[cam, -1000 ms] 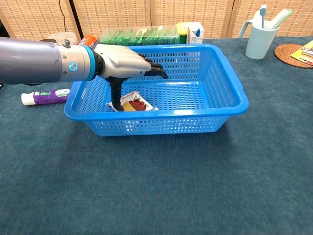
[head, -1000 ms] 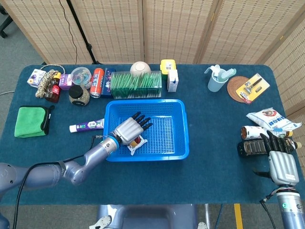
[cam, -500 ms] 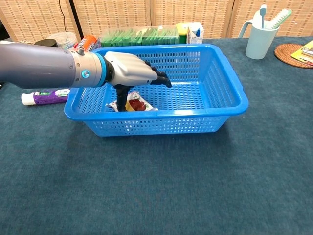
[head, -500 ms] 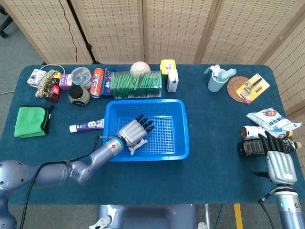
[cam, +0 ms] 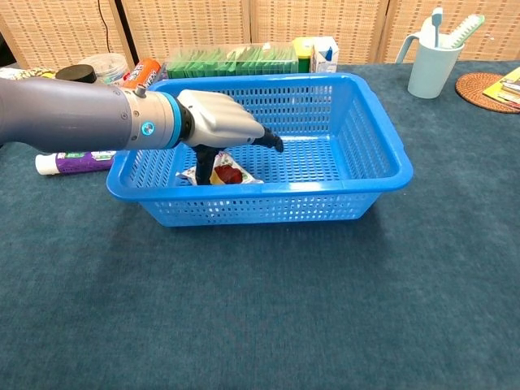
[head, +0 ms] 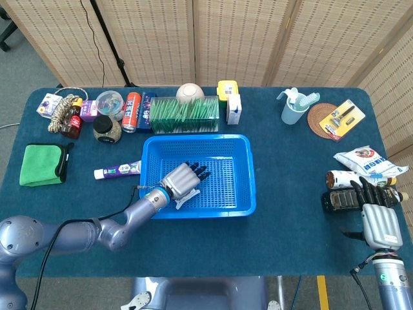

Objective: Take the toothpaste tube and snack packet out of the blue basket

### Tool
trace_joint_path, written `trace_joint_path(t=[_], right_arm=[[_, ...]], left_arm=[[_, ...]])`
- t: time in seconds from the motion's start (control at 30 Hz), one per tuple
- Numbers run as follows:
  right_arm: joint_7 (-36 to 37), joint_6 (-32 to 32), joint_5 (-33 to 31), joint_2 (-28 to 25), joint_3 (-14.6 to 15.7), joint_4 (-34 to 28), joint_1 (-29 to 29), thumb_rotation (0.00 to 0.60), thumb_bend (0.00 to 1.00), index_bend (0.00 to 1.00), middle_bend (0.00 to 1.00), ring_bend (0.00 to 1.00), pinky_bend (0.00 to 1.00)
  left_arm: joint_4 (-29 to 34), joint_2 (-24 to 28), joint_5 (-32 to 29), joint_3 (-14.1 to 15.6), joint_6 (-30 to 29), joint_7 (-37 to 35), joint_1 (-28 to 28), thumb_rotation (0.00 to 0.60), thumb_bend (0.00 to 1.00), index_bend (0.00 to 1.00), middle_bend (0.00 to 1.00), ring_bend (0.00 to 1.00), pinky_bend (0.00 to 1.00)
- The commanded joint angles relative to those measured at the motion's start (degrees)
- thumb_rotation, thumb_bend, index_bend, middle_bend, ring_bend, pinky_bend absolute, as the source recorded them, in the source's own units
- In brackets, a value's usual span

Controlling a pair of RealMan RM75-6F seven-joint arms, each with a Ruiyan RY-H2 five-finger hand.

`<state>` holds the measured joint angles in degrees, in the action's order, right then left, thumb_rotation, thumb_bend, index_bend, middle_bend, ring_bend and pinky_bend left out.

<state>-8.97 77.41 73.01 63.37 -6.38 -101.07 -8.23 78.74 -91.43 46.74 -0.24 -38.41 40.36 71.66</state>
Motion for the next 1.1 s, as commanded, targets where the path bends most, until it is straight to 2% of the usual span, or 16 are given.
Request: trace_joint_path(t=[0.03,0.2,0.3,0.47,0.7,1.1], right_arm=[[0.01,0.03,0.03,-0.04,0.03,-0.01,0.02,0.6,0.0,0.0,0.0,0.0,0.0],[0.2,-0.05,0.01,-0.12,0.03,-0.04,0.0,0.6,0.0,0.0,0.0,0.0,0.0],[0.24,-0.05,0.09,-0.13,0.05,-0.03,-0.01,0.6,0.0,0.0,0.0,0.0,0.0],[0.25,0.08,0.25,-0.14,0.12,-0.1,0.04,0.6,0.0,0.0,0.0,0.0,0.0],[0.28,0.09,0.48,-0.17,0.23,-0.18,0.04,0.6,0.0,0.0,0.0,0.0,0.0],[0.31,0.42,1.66,-0.24,0.72,-0.55,0.19,0.6,0.0,0.0,0.0,0.0,0.0]], left_arm=[[0.1,-0.04,-1.2,0.44,-0.03,0.52,0.26,0.6,0.21,0.44,0.44,0.45,0.55],[0.51,-0.04,-2.23,0.48,-1.29,1.08,0.53,0.6,0.38,0.6,0.57,0.56,0.63],[1.16,0.3,-2.37,0.55,-2.2,1.46,0.57,0.6,0.45,0.65,0.62,0.59,0.66],[2.28,1.09,-2.26,-0.01,-3.87,1.26,0.4,0.6,0.47,0.66,0.62,0.6,0.66],[5.57,3.98,-0.71,-2.29,-6.25,-0.91,-0.19,0.6,0.47,0.66,0.62,0.6,0.66],[17.14,14.77,2.95,-5.52,-12.42,-3.91,-3.08,0.6,0.47,0.66,0.62,0.6,0.66]])
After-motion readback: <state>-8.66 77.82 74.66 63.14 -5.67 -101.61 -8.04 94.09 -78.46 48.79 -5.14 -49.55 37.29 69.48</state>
